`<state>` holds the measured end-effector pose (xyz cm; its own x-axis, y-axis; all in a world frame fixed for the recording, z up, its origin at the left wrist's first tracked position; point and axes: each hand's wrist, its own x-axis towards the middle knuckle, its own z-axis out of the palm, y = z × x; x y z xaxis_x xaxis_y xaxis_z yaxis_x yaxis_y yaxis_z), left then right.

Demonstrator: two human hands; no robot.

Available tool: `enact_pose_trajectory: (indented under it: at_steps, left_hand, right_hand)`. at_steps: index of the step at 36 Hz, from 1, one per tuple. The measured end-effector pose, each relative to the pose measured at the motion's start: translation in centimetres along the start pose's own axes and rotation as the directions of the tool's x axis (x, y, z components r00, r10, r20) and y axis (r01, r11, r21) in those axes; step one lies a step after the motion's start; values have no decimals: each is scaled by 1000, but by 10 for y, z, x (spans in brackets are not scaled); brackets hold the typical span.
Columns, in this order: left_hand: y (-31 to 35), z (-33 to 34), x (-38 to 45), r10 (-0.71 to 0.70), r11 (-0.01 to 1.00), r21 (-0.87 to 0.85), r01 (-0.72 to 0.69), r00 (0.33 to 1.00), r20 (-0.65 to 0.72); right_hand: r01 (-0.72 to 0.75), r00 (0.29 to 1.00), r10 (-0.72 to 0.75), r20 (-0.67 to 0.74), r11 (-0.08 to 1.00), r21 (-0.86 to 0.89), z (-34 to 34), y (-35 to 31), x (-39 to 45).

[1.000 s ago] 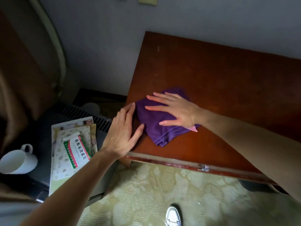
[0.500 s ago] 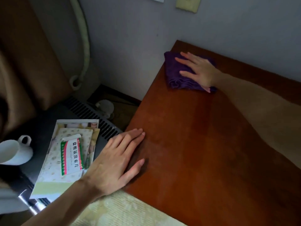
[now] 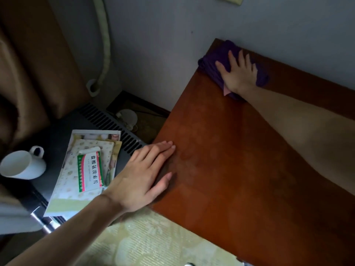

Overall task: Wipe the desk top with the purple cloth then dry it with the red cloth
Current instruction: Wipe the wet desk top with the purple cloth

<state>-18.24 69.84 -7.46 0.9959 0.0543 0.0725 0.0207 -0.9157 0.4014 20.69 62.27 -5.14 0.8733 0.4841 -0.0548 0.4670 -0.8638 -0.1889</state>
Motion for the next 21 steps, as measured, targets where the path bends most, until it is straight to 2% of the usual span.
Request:
enact_pose_trajectory:
  at_steps: [4, 8, 12, 15, 19, 21]
  left_hand:
    - [-1, 1, -1, 13, 1000, -25, -14, 999, -35]
    - [0, 2, -4, -41, 989, -149, 21, 990, -137]
    - [1, 2, -7, -160, 955, -287, 80, 950, -269]
    - [-2, 0, -7, -180, 942, -328, 72, 933, -311]
    - [-12, -16, -4, -255, 913, -403, 68, 866, -431]
    - [-21, -26, 4, -287, 894, -442, 77, 855, -431]
  right_hand:
    - [24, 1000, -24, -10, 999, -32, 7, -13, -51]
    - [56, 998, -57, -29, 998, -35, 18, -28, -117]
    - [65, 996, -68, -57, 996, -60, 34, -50, -198]
    - [96, 994, -101, -52, 992, -80, 43, -68, -251]
    - [126, 990, -132, -57, 986, -105, 52, -81, -298]
    - [145, 987, -153, -58, 982, -119, 55, -85, -316]
